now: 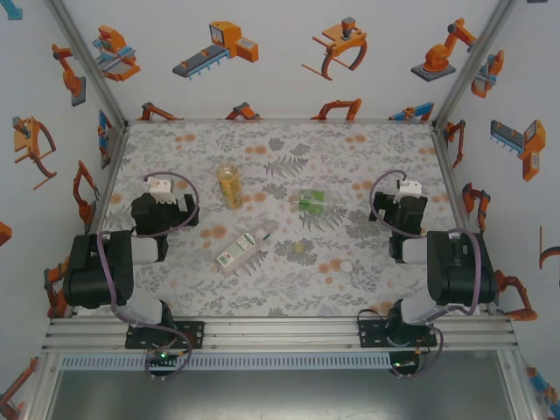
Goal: Screw on the bottle caps
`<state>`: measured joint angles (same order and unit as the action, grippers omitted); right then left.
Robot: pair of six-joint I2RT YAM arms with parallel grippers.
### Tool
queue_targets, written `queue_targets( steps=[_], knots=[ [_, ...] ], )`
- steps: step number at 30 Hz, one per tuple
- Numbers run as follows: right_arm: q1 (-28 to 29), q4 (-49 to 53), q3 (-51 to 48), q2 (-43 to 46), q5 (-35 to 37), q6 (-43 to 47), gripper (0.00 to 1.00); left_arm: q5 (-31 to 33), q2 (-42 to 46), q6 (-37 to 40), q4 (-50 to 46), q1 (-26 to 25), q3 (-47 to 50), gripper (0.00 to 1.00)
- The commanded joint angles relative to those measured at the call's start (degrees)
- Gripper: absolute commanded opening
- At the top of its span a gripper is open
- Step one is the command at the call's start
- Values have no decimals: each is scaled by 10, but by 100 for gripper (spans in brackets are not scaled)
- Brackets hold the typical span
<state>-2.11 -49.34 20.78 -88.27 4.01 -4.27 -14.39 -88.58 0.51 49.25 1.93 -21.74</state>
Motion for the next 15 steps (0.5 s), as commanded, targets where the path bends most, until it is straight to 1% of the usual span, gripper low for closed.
queue_targets(
  steps=[1, 15],
  knots=[
    [-4, 2, 15, 1, -4, 0, 99, -3, 3, -2, 15, 3, 0, 97],
    [-4, 2, 15, 1, -5, 0, 99, 1, 3, -1, 16, 1, 1, 97]
  ],
)
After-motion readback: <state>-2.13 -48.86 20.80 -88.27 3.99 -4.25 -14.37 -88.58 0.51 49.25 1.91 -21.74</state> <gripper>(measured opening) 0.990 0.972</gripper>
